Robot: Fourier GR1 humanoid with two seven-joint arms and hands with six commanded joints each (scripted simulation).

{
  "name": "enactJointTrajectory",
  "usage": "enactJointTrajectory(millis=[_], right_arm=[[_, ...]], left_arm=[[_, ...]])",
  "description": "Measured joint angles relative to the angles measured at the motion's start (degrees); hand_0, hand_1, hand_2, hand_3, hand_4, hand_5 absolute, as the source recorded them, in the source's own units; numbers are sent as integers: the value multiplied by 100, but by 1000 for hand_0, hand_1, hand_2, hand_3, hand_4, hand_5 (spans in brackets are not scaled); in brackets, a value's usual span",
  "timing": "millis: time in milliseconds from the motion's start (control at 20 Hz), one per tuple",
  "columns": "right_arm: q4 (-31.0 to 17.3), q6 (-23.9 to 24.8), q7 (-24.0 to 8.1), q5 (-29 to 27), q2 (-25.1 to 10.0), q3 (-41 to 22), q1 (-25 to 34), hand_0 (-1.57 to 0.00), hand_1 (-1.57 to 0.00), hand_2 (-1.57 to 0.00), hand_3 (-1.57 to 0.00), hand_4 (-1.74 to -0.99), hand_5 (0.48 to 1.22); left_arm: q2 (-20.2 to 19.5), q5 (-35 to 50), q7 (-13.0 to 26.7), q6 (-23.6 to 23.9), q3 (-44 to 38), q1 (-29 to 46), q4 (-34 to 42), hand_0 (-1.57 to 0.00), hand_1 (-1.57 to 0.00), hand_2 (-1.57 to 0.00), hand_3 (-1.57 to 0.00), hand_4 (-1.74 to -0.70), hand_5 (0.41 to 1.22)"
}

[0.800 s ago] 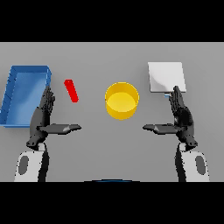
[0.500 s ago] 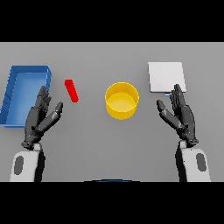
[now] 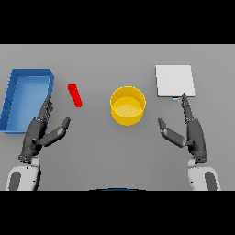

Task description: Pick up the red beaker and tilt it to pour out 1 green nut into yellow bowl. Pick up the yellow bowl and place it on the metallic measuring scale.

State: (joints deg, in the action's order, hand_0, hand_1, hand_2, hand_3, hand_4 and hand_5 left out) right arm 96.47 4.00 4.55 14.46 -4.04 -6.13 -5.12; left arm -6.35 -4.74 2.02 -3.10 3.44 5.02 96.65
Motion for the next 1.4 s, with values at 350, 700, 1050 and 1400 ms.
enactJointTrajectory(millis=[350, 700, 1050, 1400], right_arm=[[-44, -117, 16, -153, -43, 64, 93, 1, 1, 1, 1, -1267, 632], [-116, -127, 125, -166, -55, 88, 74, 1, 1, 1, 1, -1267, 635], [-114, -118, 104, -171, -54, 100, 120, 1, 1, 1, 1, -1267, 644], [-97, -147, 104, -239, -6, 99, 27, 1, 1, 1, 1, -1264, 640]], left_arm=[[135, -391, -220, 190, -41, -1111, -1419, 1, 1, 1, 1, -1233, 636], [202, -473, -635, 341, -274, -1992, -2674, 1, 1, 1, 1, -1276, 680], [220, -536, -745, 390, -387, -2658, -3465, 1, 1, 1, 1, -1293, 686], [234, -449, -970, 315, -562, -3212, -4152, 1, 1, 1, 1, -1320, 692]])
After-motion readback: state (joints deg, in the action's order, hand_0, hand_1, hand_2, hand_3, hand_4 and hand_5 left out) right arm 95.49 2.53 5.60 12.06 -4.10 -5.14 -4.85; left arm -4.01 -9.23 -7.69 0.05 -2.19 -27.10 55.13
